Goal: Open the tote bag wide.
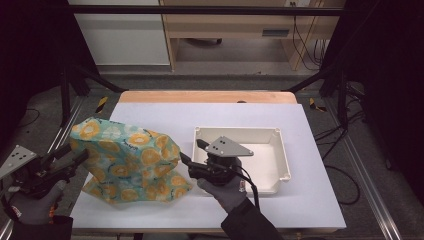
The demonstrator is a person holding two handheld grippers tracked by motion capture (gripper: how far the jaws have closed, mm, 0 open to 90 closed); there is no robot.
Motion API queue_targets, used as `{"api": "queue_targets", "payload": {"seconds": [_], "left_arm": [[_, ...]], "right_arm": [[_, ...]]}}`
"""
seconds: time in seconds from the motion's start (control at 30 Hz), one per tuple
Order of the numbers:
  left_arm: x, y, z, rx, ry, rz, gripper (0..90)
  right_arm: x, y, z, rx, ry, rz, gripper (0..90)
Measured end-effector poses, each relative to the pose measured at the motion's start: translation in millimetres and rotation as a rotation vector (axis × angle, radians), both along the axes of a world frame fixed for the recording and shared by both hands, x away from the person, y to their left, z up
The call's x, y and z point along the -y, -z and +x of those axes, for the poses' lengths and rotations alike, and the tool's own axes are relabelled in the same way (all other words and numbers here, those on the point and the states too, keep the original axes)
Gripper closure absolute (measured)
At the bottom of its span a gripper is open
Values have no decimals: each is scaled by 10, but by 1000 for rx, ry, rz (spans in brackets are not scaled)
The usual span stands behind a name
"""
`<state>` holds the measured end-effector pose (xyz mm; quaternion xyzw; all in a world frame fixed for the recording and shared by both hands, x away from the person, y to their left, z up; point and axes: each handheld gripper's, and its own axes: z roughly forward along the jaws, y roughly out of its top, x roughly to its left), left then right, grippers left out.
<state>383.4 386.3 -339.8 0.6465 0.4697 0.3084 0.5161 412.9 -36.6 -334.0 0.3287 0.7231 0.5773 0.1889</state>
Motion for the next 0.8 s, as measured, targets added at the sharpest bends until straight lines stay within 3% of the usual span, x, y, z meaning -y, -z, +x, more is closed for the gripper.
{"api": "queue_targets", "payload": {"seconds": [0.2,0.57,0.8], "left_arm": [[21,6,-1,-6,10,6,466],[30,20,1,-15,0,4,702],[39,19,-18,-13,-12,8,826]], "right_arm": [[-231,-4,18,-1,-47,1,408],[-463,-34,4,-8,-115,2,487],[-609,-18,29,-6,-136,-9,642]]}}
